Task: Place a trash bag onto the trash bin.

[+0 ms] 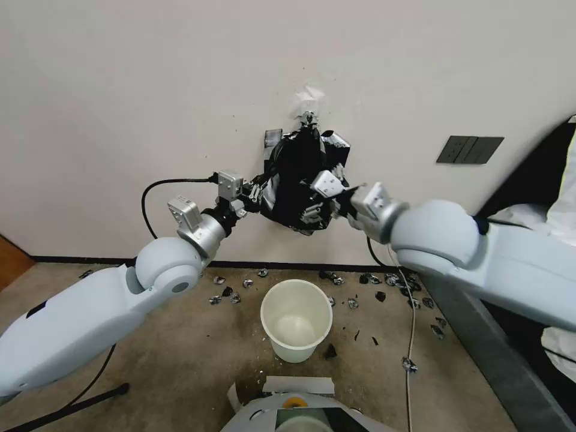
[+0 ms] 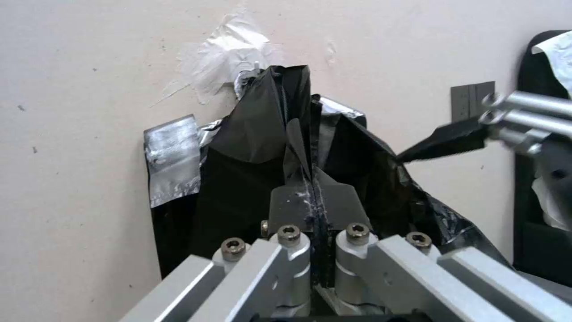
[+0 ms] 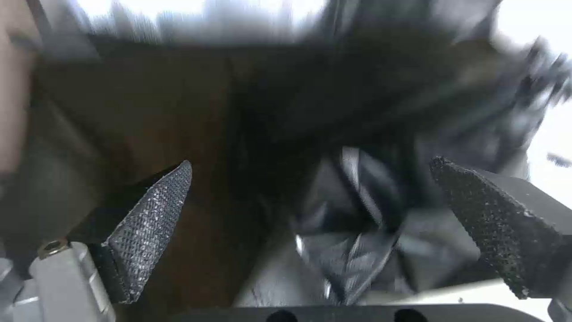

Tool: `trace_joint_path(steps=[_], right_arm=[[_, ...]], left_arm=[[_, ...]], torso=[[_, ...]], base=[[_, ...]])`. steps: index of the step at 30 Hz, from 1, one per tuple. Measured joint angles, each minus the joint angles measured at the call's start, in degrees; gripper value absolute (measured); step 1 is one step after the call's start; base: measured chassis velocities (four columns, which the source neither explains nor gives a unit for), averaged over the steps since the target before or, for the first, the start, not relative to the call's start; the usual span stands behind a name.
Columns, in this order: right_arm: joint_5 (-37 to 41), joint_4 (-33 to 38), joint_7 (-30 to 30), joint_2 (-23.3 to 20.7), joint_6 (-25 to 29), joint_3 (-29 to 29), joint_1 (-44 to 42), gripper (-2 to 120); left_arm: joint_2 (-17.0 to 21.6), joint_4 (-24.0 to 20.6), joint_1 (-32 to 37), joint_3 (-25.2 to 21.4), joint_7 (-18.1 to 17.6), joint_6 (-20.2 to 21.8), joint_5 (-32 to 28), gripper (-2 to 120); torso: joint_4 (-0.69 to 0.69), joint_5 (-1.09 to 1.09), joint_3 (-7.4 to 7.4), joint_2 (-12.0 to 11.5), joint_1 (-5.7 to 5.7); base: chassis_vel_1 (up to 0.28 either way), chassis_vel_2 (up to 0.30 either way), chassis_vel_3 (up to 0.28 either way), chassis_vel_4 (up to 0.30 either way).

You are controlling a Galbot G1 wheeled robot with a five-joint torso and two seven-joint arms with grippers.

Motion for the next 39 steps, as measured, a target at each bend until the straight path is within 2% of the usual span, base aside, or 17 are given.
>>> trace_joint_path(steps=[8,13,14,18,19,22,23,26,27,30,32,35,39], right_arm=[[-2.2,-1.8,-0.7,-0.3,0.2,-6.8,3.3,97],[-4.7,-2.6,-1.2,-0.8,0.3,-11.3,7.5,78],[-4.7,-2.6,-1.2,-0.8,0.3,-11.3,7.5,78],[-5.5,-2.7,-2.2,-2.3,0.4,-15.4,11.3,61],[-5.5,-2.7,-2.2,-2.3,0.4,-15.4,11.3,61],[-5.5,-2.9,-2.5,-3.1,0.4,-17.9,13.4,45],[-5.5,-2.9,-2.5,-3.1,0.4,-17.9,13.4,45],[-5.3,-3.4,-2.5,-3.5,0.4,-19.0,14.1,31],[-5.3,-3.4,-2.5,-3.5,0.4,-19.0,14.1,31],[-5.1,-4.0,-2.4,-3.8,0.4,-19.8,14.3,15],[-4.8,-4.2,-2.4,-3.8,0.4,-20.0,14.3,12],[-2.9,-4.4,-1.7,-3.9,0.5,-19.8,14.0,0],[-0.6,-4.5,-0.1,-4.1,0.5,-17.5,12.2,0]], left_arm=[[-0.4,-0.3,0.8,-0.2,0.4,0.0,0.1,0],[-0.5,-0.7,0.6,-0.5,0.5,-0.2,0.1,0],[-0.5,-0.7,0.6,-0.5,0.5,-0.2,0.1,0],[-0.5,-1.6,0.8,-1.0,0.5,-0.4,0.0,0],[-0.5,-1.6,0.8,-1.0,0.5,-0.4,0.0,0],[-0.4,-2.0,0.8,-1.2,0.5,-0.4,-0.1,0],[-0.4,-2.0,0.8,-1.2,0.5,-0.4,-0.1,0],[-0.3,-2.4,1.1,-1.9,0.4,-0.5,-0.2,0],[-0.3,-2.4,1.1,-1.9,0.4,-0.5,-0.2,0],[-0.2,-2.6,1.2,-2.0,0.4,-0.5,-0.3,0],[-0.3,-2.6,1.3,-2.0,0.4,-0.5,-0.3,0],[-0.3,-2.8,1.6,-2.3,0.4,-0.5,-0.3,0],[-0.1,-2.8,2.2,-2.9,0.4,-0.5,-0.3,0]], torso=[[0.01,0.0,0.0,0.0,0.0],[0.02,-0.01,0.0,0.0,0.0],[0.02,-0.01,0.0,0.0,0.0],[0.01,-0.01,0.0,0.0,0.0],[0.01,-0.01,0.0,0.0,0.0],[0.01,-0.01,0.0,0.0,0.0],[0.01,-0.01,0.0,0.0,0.0],[0.01,-0.01,0.0,0.0,0.0],[0.01,-0.01,0.0,0.0,0.0],[0.01,-0.01,0.0,0.0,0.0],[0.01,-0.01,0.0,0.0,0.0],[0.01,-0.01,0.0,0.0,0.0],[0.01,-0.02,0.0,0.0,0.0]], base=[[0.0,0.0,0.0,0.0],[0.0,0.0,0.0,0.0],[0.0,0.0,0.0,0.0],[0.0,0.0,0.0,0.0],[0.0,0.0,0.0,0.0],[0.0,0.0,0.0,0.0],[0.0,0.0,0.0,0.0],[0.0,0.0,0.0,0.0],[0.0,0.0,0.0,0.0],[0.0,0.0,0.0,0.0],[0.0,0.0,0.0,0.0],[0.0,0.0,0.0,0.0],[0.0,0.0,0.0,0.0]])
